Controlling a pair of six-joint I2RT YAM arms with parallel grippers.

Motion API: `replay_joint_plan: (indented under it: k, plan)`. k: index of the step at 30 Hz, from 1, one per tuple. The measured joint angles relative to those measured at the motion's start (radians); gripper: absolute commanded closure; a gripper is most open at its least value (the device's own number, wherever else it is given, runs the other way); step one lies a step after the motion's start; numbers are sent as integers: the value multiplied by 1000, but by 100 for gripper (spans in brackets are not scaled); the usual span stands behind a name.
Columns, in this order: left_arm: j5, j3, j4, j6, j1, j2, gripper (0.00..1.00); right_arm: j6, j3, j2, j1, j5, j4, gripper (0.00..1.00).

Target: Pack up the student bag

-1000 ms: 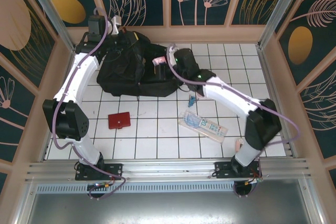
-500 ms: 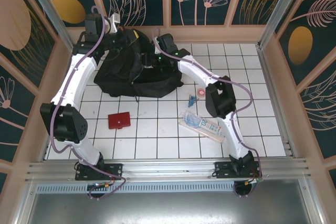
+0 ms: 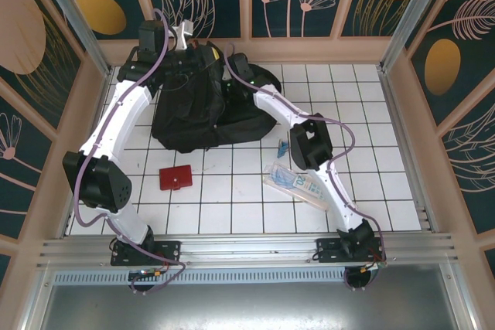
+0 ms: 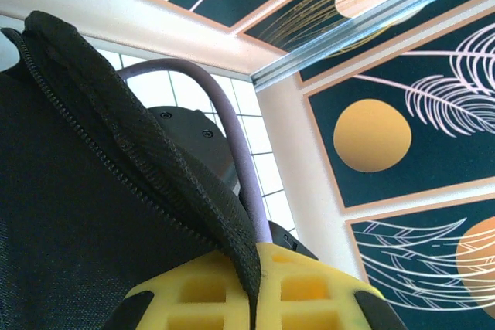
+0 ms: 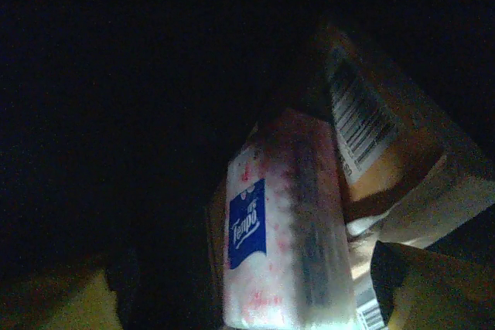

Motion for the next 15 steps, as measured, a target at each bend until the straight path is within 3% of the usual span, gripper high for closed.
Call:
replay_joint_plan:
  k: [7, 15]
  plan:
    - [-16, 8, -19, 19, 16, 0, 100, -32, -175, -108, 0, 61, 31, 19]
    - [-23, -54, 29, -4, 80, -37, 100, -132, -590, -465, -25, 91, 146, 20]
